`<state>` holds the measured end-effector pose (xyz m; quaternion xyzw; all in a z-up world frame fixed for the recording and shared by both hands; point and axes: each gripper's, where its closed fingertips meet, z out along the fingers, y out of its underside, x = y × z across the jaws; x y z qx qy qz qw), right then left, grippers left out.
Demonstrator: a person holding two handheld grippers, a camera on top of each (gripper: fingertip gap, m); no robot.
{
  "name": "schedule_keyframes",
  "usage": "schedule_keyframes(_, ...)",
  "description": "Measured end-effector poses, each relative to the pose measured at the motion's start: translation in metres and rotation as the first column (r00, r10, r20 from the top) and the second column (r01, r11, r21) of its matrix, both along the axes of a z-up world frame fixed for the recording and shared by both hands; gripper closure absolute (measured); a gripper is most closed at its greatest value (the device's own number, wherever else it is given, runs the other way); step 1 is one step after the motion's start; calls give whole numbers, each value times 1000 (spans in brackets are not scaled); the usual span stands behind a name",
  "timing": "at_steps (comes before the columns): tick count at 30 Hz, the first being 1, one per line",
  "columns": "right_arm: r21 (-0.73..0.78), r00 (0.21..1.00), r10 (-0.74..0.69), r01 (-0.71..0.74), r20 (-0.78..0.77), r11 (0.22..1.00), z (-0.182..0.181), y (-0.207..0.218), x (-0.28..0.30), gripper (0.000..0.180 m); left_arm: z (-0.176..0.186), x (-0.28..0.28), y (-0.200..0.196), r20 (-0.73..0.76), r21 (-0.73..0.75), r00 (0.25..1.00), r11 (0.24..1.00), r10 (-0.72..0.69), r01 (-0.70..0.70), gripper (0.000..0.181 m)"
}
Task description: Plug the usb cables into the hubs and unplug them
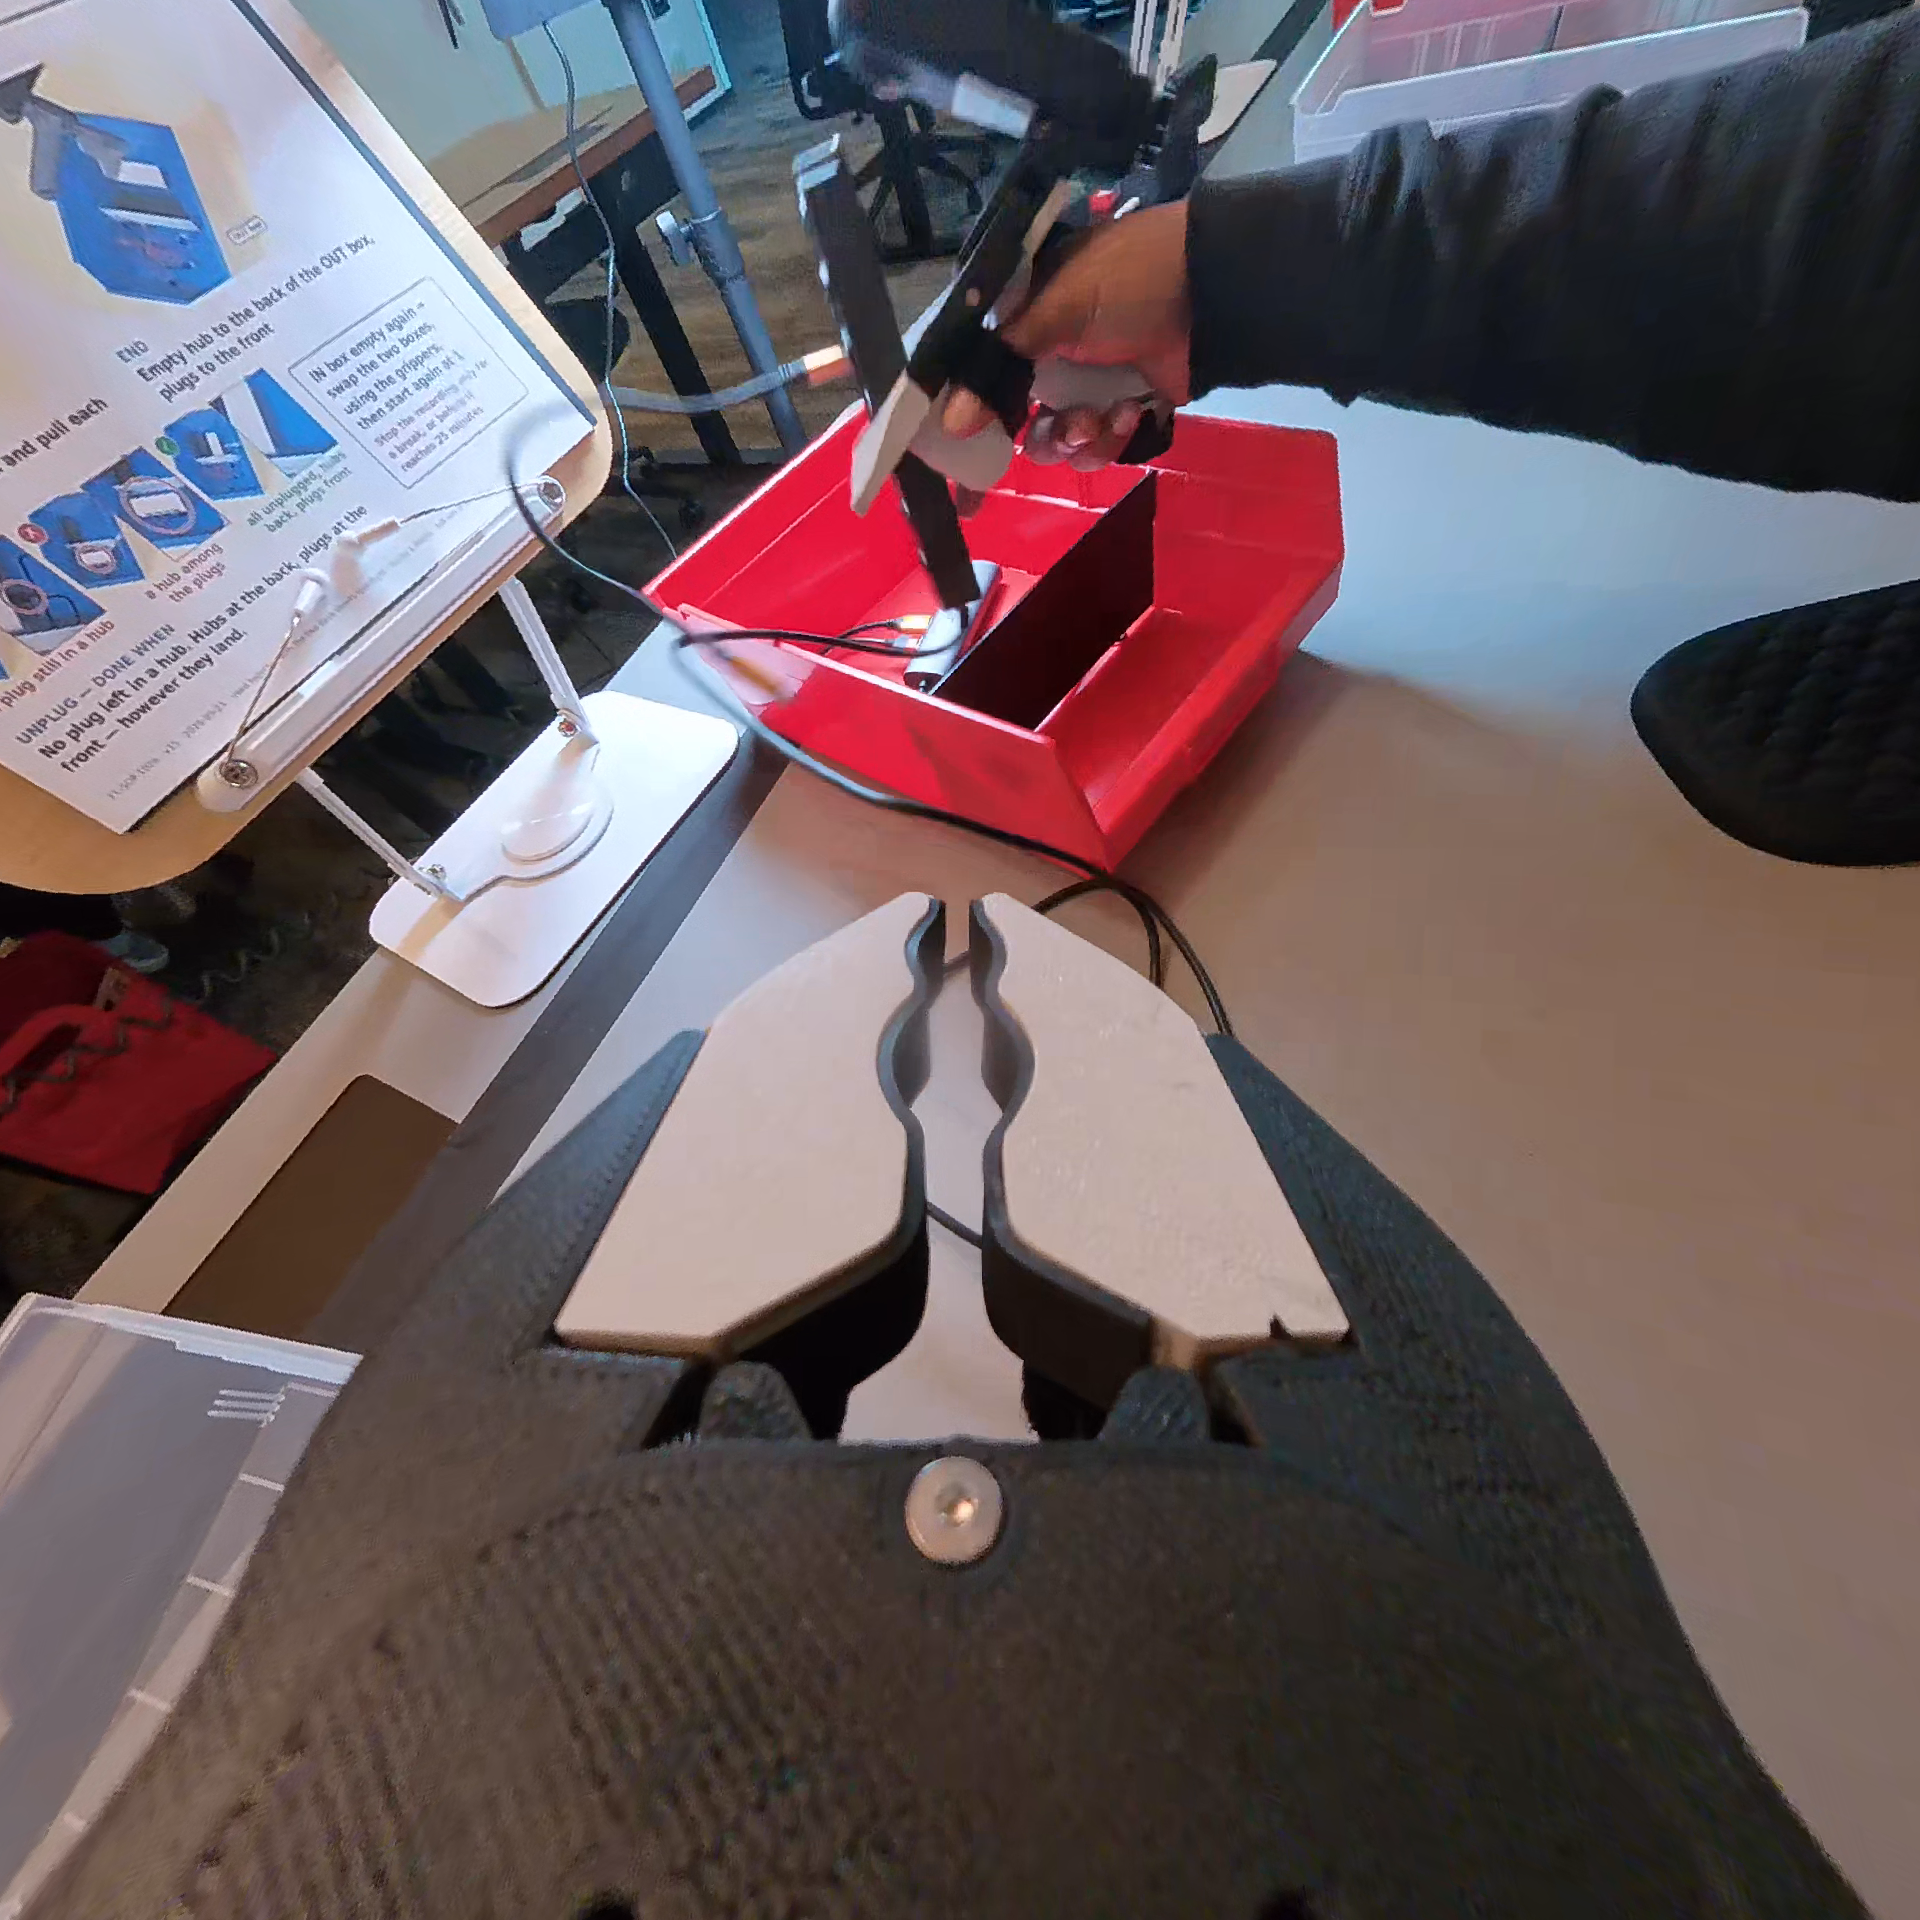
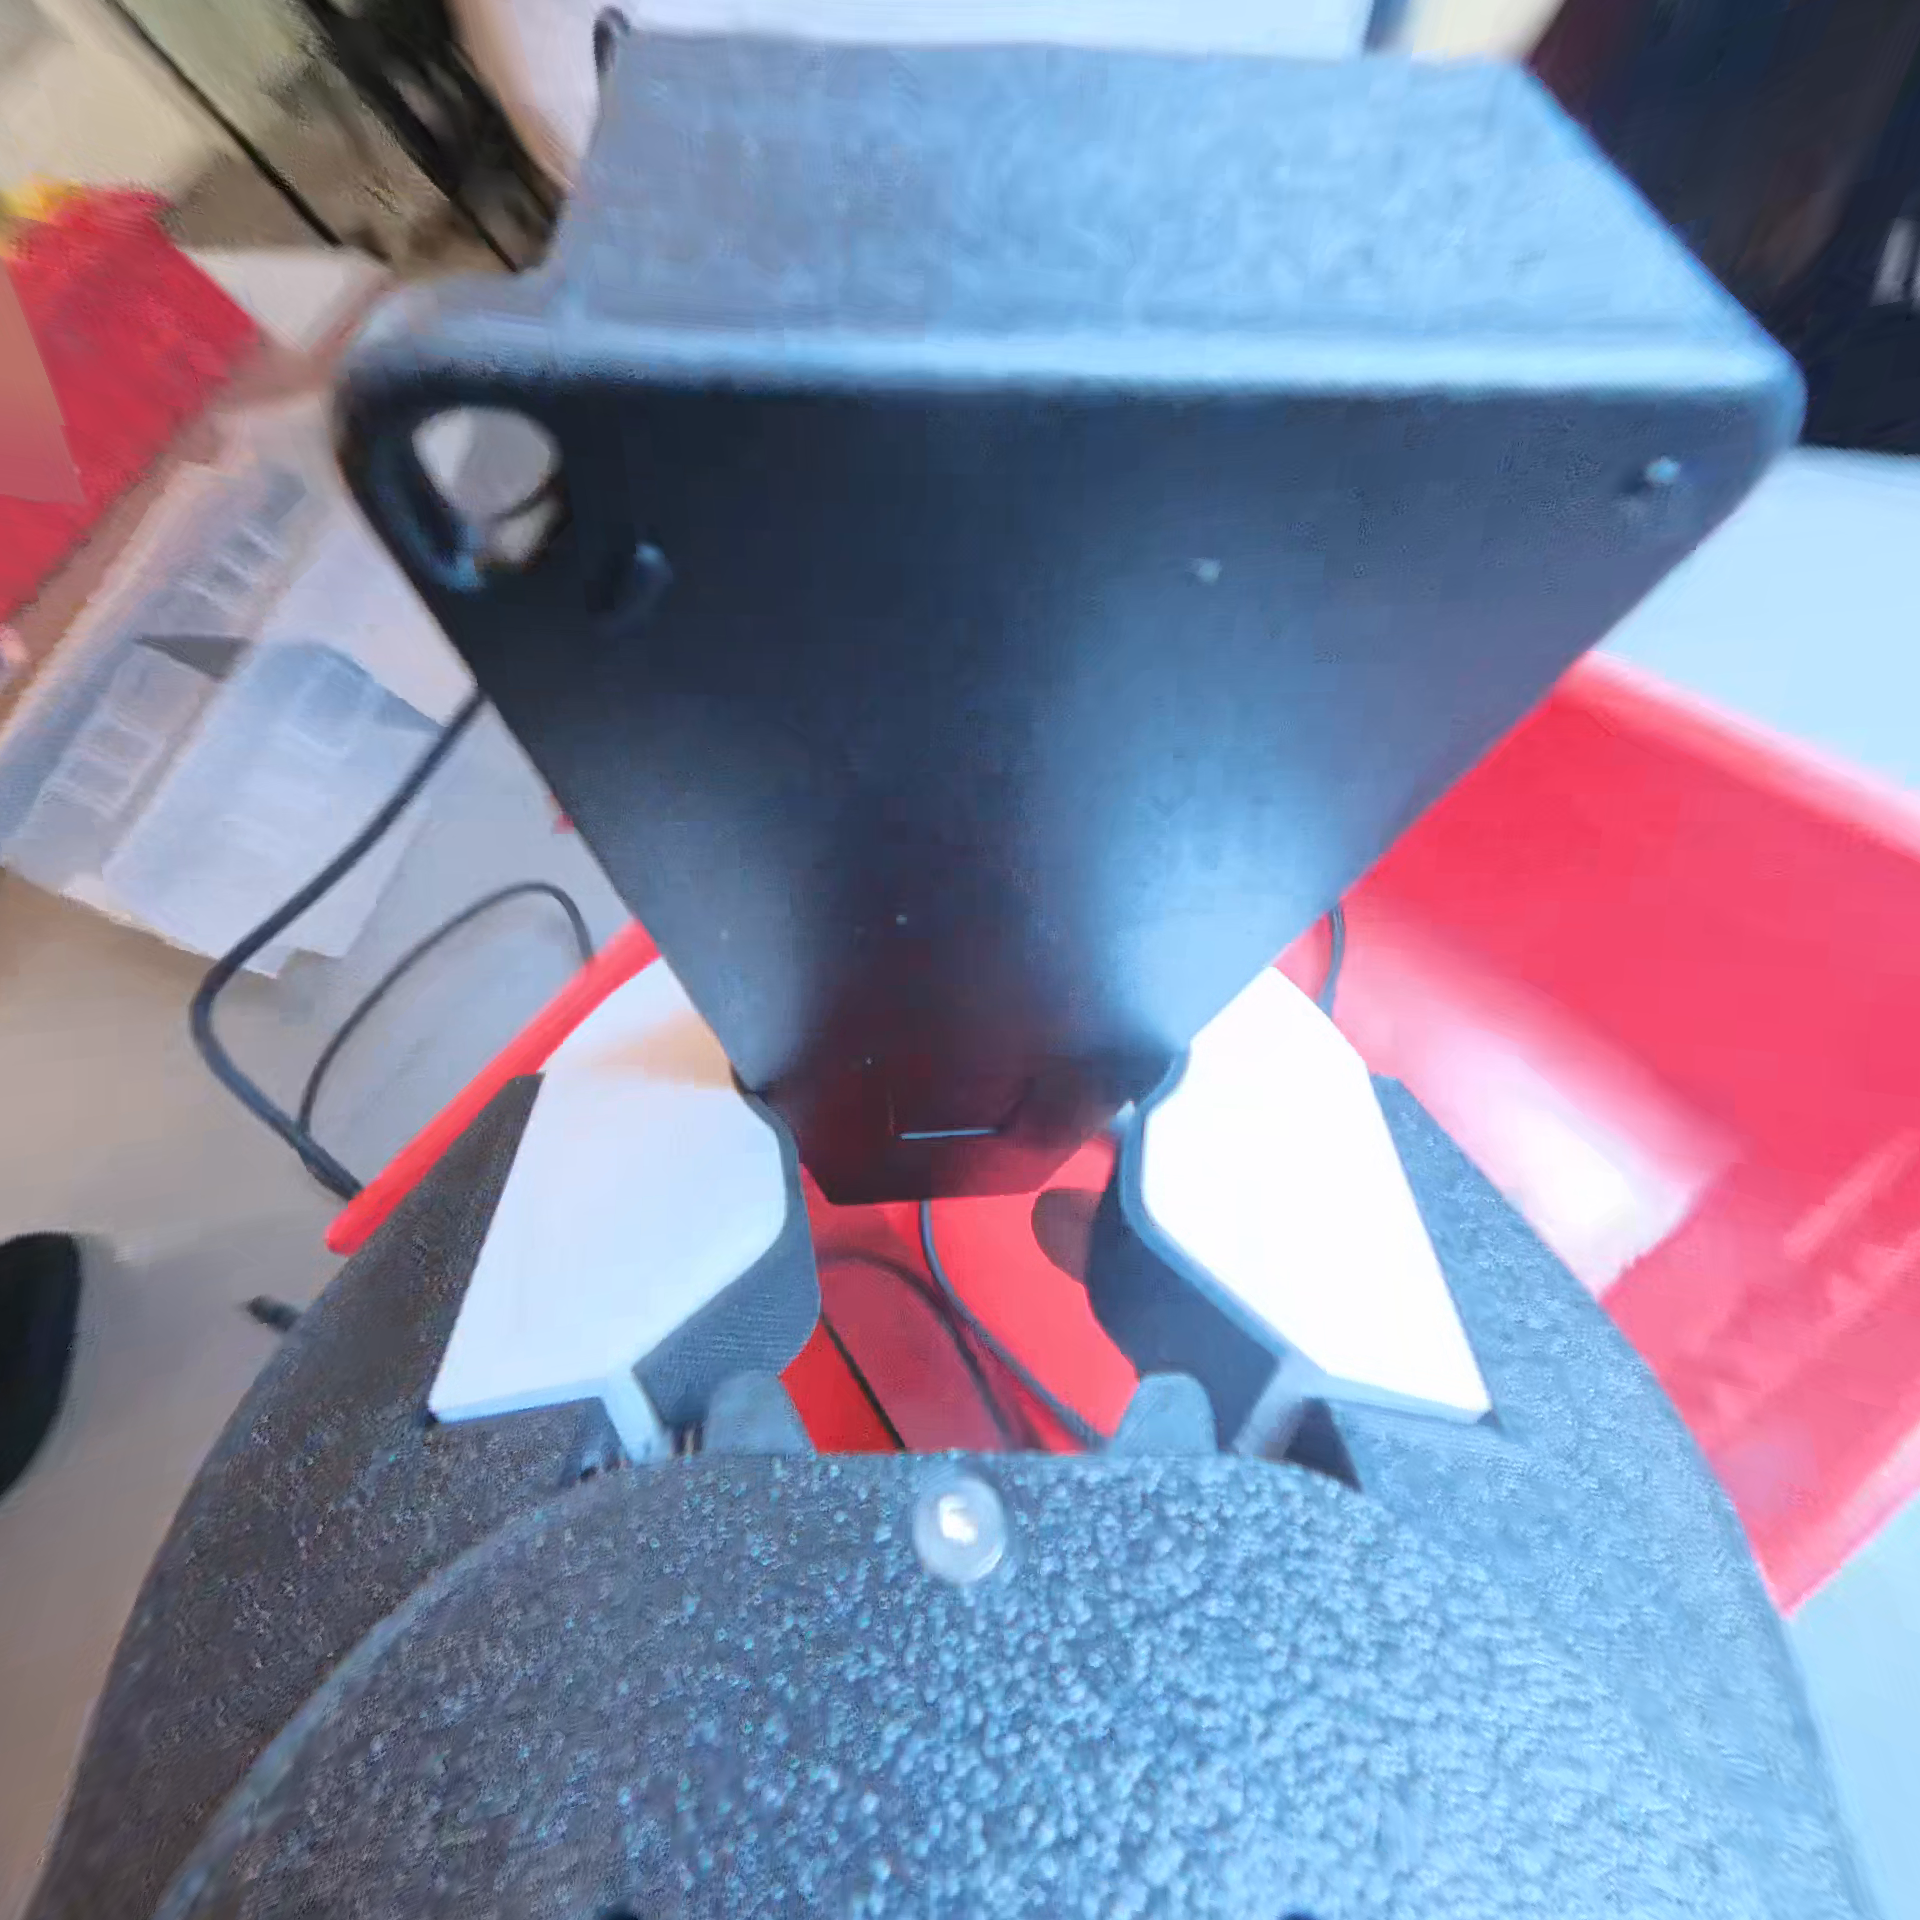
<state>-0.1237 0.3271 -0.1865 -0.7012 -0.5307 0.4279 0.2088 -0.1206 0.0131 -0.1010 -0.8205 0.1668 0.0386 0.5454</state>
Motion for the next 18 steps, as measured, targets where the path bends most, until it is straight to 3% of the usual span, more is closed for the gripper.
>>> schedule_keyframes(2,-79,971,-40,61,235,995,-37,7,12,115,-1,-2,0,2,-1,1000,1000,1,-1,177)
schedule_keyframes(4,-48,919,-53,78,391,996,-59,11,26,115,-2,-3,1,7,-2,1000,1000,0,0,177)
schedule_keyframes(6,11,896,-72,74,439,997,-59,13,31,114,-2,-4,0,9,-3,1000,1000,-2,2,177)
schedule_keyframes(10,277,827,-196,50,527,959,-48,36,50,100,-5,-6,0,4,-13,1000,1000,4,-4,177)
schedule_keyframes(13,536,813,-324,17,484,844,-17,58,61,97,-3,-9,-1,-5,-12,1000,1000,18,-18,177)
schedule_keyframes(14,611,842,-320,-14,434,791,-1,56,58,100,-3,-10,-2,-8,-10,1000,1000,22,-23,177)
schedule_keyframes(16,683,932,-165,-108,322,722,30,20,39,103,-1,-13,-3,-11,-6,999,999,34,-34,177)
schedule_keyframes(18,712,950,113,-294,291,637,51,-47,26,108,-1,-16,-4,-12,-7,999,999,43,-43,177)
